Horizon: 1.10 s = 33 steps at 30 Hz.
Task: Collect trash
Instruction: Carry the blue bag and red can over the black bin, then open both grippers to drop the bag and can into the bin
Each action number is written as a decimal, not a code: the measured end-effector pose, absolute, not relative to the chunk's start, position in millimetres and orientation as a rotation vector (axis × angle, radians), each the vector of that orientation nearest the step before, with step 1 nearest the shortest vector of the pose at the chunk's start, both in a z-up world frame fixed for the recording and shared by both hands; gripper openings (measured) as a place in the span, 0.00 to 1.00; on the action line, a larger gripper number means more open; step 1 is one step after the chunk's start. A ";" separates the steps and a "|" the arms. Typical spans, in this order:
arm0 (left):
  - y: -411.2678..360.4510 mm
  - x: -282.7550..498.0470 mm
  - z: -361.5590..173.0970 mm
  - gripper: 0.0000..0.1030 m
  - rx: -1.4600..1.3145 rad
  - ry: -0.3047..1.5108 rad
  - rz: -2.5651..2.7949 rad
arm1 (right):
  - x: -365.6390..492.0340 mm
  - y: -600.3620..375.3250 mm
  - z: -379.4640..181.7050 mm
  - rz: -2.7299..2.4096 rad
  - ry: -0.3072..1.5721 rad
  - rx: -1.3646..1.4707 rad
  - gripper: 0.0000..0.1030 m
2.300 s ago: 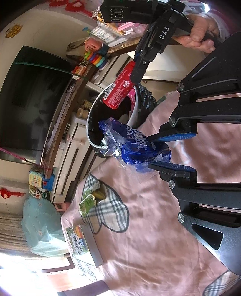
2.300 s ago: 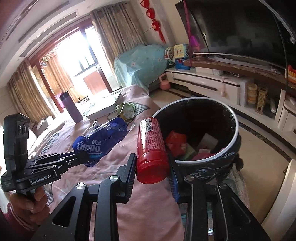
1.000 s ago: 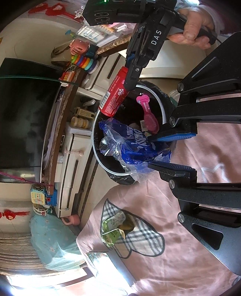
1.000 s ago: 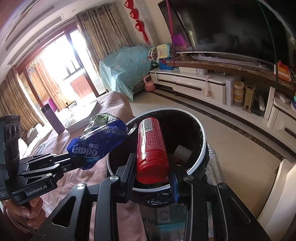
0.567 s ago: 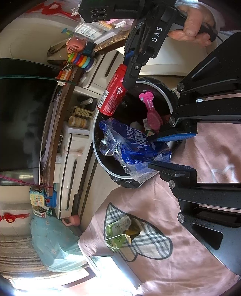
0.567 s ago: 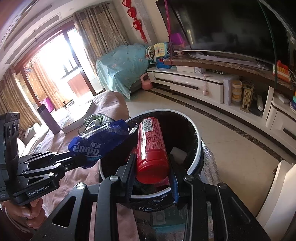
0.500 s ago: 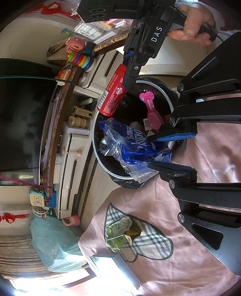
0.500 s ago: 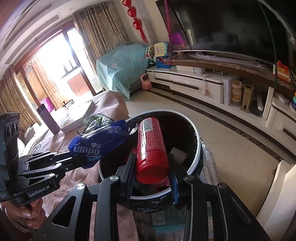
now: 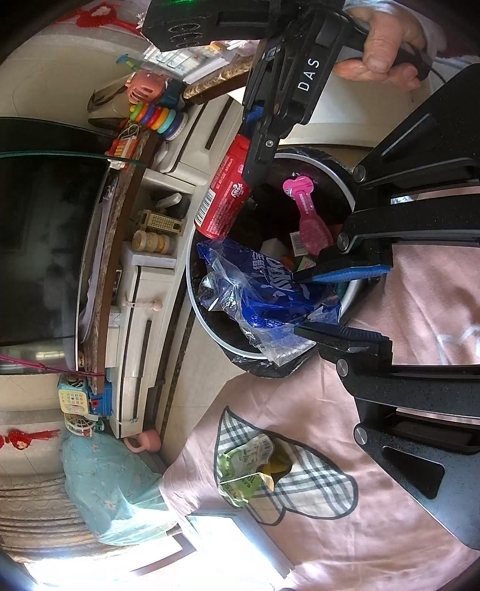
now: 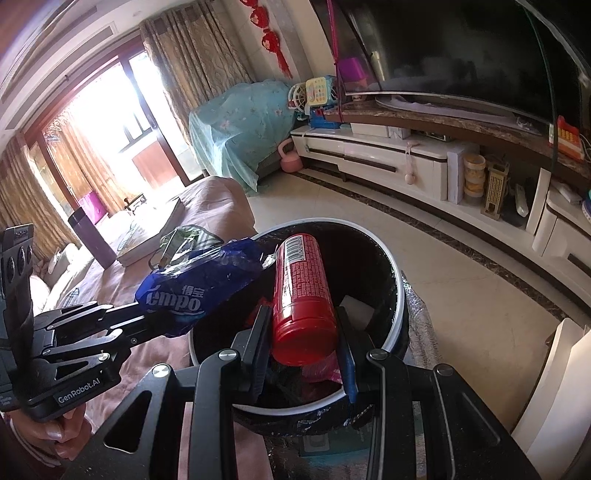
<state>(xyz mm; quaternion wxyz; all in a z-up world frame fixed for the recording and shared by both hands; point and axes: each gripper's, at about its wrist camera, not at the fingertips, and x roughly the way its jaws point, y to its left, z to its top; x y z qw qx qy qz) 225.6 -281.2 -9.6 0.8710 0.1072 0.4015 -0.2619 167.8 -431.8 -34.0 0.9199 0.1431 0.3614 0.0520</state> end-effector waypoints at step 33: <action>-296.2 246.8 -16.9 0.20 0.259 0.866 -0.528 | 198.9 -436.8 -42.3 0.098 0.814 0.294 0.32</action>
